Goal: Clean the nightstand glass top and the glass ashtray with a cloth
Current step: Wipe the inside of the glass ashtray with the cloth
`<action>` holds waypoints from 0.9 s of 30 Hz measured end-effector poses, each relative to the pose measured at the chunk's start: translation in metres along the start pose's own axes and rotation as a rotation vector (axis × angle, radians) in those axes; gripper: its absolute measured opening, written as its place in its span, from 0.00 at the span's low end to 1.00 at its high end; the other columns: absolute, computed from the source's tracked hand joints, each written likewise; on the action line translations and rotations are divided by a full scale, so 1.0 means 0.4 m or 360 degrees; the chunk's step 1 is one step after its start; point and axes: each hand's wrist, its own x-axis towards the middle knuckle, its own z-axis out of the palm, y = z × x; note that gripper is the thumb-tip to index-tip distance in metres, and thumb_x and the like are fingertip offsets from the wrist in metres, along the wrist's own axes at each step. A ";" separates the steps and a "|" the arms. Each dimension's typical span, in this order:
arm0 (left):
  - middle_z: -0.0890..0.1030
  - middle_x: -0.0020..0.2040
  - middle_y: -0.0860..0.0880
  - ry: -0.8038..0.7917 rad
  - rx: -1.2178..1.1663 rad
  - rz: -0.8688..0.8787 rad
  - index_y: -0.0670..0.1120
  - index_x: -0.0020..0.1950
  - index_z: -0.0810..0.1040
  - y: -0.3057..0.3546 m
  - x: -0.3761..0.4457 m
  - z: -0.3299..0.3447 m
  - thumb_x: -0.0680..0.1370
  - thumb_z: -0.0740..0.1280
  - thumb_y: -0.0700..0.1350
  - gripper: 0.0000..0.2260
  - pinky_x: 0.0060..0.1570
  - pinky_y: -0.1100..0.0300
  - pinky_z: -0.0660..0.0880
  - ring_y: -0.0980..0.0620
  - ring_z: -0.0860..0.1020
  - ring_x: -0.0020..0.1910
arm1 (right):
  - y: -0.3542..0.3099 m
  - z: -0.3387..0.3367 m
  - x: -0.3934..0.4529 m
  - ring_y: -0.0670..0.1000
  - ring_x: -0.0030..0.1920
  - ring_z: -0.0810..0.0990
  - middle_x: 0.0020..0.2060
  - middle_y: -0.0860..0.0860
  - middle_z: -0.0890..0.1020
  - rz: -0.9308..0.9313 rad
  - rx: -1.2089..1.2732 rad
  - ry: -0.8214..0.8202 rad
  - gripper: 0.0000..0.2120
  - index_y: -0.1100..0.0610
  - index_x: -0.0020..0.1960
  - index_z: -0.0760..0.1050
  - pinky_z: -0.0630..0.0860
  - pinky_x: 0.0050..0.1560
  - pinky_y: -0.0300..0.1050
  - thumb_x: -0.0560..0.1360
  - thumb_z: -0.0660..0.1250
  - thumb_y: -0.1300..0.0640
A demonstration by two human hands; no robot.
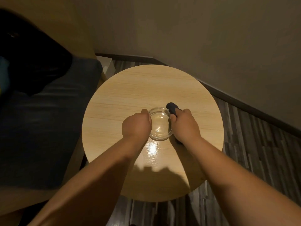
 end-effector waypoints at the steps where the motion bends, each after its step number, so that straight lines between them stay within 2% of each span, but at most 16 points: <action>1: 0.79 0.36 0.44 0.0012 -0.0016 -0.0050 0.43 0.50 0.71 0.005 -0.008 0.002 0.81 0.55 0.45 0.09 0.26 0.58 0.56 0.44 0.70 0.30 | 0.001 0.010 -0.025 0.54 0.40 0.70 0.56 0.59 0.71 0.0086 0.0076 0.0049 0.15 0.59 0.60 0.72 0.66 0.42 0.45 0.82 0.53 0.53; 4: 0.80 0.38 0.44 0.0058 -0.0125 -0.0199 0.42 0.50 0.72 0.019 -0.030 0.010 0.81 0.54 0.45 0.10 0.27 0.58 0.57 0.45 0.68 0.31 | -0.009 0.044 -0.090 0.56 0.40 0.72 0.56 0.59 0.70 0.0311 0.0359 0.0186 0.15 0.61 0.58 0.72 0.69 0.43 0.46 0.82 0.52 0.53; 6: 0.80 0.38 0.44 0.0078 -0.0187 -0.0279 0.42 0.49 0.72 0.028 -0.048 0.016 0.82 0.54 0.46 0.10 0.28 0.57 0.59 0.45 0.69 0.31 | -0.024 0.062 -0.110 0.56 0.42 0.74 0.58 0.59 0.69 0.0466 0.0511 0.0247 0.16 0.62 0.61 0.71 0.69 0.45 0.45 0.82 0.52 0.53; 9: 0.80 0.37 0.44 0.0084 -0.0269 -0.0395 0.42 0.48 0.70 0.026 -0.088 0.019 0.82 0.53 0.45 0.10 0.28 0.57 0.61 0.44 0.71 0.31 | -0.050 0.086 -0.128 0.47 0.35 0.68 0.60 0.57 0.67 0.0588 0.0599 0.0312 0.17 0.60 0.65 0.68 0.65 0.35 0.38 0.82 0.52 0.53; 11: 0.80 0.37 0.44 0.0072 -0.0349 -0.0481 0.41 0.48 0.70 0.026 -0.112 0.021 0.82 0.51 0.46 0.12 0.28 0.57 0.63 0.44 0.73 0.31 | -0.060 0.095 -0.135 0.47 0.35 0.67 0.61 0.56 0.66 0.0586 0.0549 0.0309 0.17 0.59 0.65 0.68 0.65 0.37 0.40 0.82 0.52 0.52; 13: 0.80 0.39 0.43 0.0040 -0.0452 -0.0545 0.41 0.50 0.71 0.027 -0.124 0.016 0.83 0.50 0.48 0.14 0.31 0.57 0.66 0.43 0.75 0.34 | -0.055 0.091 -0.124 0.52 0.38 0.70 0.61 0.57 0.67 0.0512 0.0469 0.0256 0.17 0.60 0.64 0.69 0.66 0.43 0.42 0.82 0.52 0.52; 15: 0.80 0.42 0.43 -0.0048 -0.0518 -0.0544 0.41 0.50 0.72 0.013 -0.115 0.005 0.82 0.50 0.49 0.16 0.34 0.56 0.67 0.44 0.75 0.36 | -0.042 0.067 -0.093 0.57 0.41 0.74 0.59 0.59 0.68 0.0382 0.0400 0.0171 0.16 0.61 0.62 0.71 0.69 0.43 0.45 0.82 0.52 0.53; 18: 0.79 0.43 0.45 -0.0207 -0.0365 -0.0328 0.45 0.49 0.73 -0.033 -0.075 -0.015 0.82 0.49 0.54 0.18 0.36 0.55 0.67 0.44 0.74 0.39 | -0.014 0.019 -0.033 0.56 0.43 0.74 0.57 0.59 0.71 0.0159 0.0241 -0.0026 0.16 0.61 0.60 0.73 0.69 0.42 0.45 0.81 0.54 0.53; 21: 0.77 0.40 0.48 -0.0214 -0.0222 -0.0023 0.48 0.50 0.71 -0.064 -0.015 -0.036 0.81 0.50 0.58 0.17 0.33 0.55 0.68 0.46 0.75 0.37 | -0.009 -0.012 0.023 0.55 0.42 0.72 0.55 0.60 0.72 -0.0104 -0.0046 -0.0209 0.15 0.60 0.59 0.74 0.66 0.41 0.44 0.81 0.55 0.53; 24: 0.77 0.39 0.48 -0.0269 -0.0124 0.0290 0.48 0.53 0.70 -0.054 0.054 -0.041 0.82 0.51 0.55 0.13 0.32 0.56 0.68 0.47 0.73 0.36 | -0.023 -0.041 0.075 0.57 0.44 0.73 0.51 0.58 0.71 -0.0349 -0.0275 -0.0375 0.14 0.58 0.58 0.74 0.66 0.42 0.46 0.80 0.56 0.52; 27: 0.71 0.34 0.49 -0.0258 0.0035 0.0471 0.47 0.52 0.68 -0.046 0.083 -0.033 0.82 0.51 0.53 0.12 0.30 0.56 0.62 0.47 0.69 0.33 | -0.033 -0.060 0.111 0.57 0.46 0.74 0.50 0.56 0.71 -0.0513 -0.0407 -0.0499 0.13 0.57 0.58 0.75 0.70 0.45 0.49 0.80 0.57 0.52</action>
